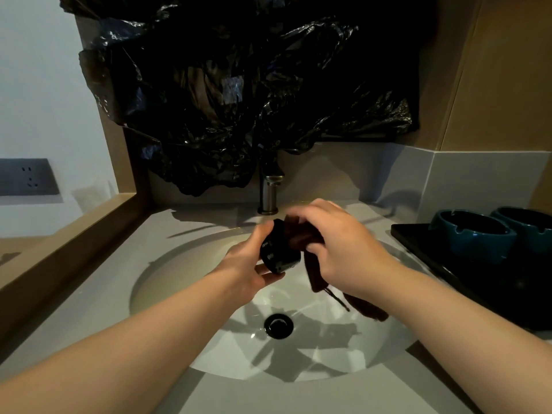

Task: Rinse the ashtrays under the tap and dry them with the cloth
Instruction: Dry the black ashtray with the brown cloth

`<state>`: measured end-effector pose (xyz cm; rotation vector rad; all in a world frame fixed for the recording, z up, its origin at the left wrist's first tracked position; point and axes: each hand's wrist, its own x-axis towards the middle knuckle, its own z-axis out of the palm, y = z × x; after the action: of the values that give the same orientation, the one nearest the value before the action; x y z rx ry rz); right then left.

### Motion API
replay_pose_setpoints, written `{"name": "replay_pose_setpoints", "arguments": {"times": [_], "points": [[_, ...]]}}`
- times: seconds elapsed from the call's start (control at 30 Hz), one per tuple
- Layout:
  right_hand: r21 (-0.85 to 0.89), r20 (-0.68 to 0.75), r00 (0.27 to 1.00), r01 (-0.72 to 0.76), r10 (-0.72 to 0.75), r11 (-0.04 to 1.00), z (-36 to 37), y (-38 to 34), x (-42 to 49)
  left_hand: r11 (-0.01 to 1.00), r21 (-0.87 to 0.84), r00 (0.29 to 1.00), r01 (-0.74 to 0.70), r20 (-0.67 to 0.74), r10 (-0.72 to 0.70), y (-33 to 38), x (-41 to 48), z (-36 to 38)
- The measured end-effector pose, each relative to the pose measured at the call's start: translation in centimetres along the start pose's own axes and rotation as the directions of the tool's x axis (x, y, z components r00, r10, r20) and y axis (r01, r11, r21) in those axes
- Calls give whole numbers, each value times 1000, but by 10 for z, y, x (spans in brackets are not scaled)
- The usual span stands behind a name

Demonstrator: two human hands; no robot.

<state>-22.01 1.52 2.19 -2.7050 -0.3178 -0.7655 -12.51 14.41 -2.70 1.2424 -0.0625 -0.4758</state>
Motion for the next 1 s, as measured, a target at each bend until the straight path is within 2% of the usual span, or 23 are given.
{"name": "replay_pose_setpoints", "arguments": {"times": [0.13,0.27,0.3,0.37,0.43,0.5,0.57,0.67,0.7,0.77,0.87,1.0], "points": [[-14,101,994,47,-45,999,12,-4,-3,1000,-29,1000,-10,4,10,1,-3,3],[-120,244,965,130,-98,984,14,4,-4,971,-239,999,-28,-41,18,10,-4,1],[-138,217,974,88,-57,986,13,5,-3,969,-246,999,-26,-47,15,10,-4,1],[-111,58,998,13,-6,994,10,6,-1,974,-228,998,-8,-55,-5,8,-5,3],[-42,-88,995,47,-51,998,8,4,0,980,-200,999,2,-50,-13,5,-5,5],[-33,-89,986,137,-139,990,10,4,0,982,-189,1000,13,-14,-16,4,-7,8],[-40,5,990,139,-139,989,11,6,-1,976,-214,999,34,19,-31,6,-9,8],[-154,136,988,-56,77,986,7,17,2,949,-315,999,34,-11,-39,10,-8,4],[-174,135,977,-142,167,974,6,21,3,944,-330,999,31,-22,-41,11,-6,2],[-101,63,954,-287,294,953,2,24,6,963,-267,998,50,-31,-61,10,-5,1],[52,0,935,-354,354,934,1,24,9,989,-136,997,52,-55,-60,6,-5,2],[186,185,873,-482,452,856,5,25,10,996,-78,997,54,-52,-58,5,-5,4]]}}
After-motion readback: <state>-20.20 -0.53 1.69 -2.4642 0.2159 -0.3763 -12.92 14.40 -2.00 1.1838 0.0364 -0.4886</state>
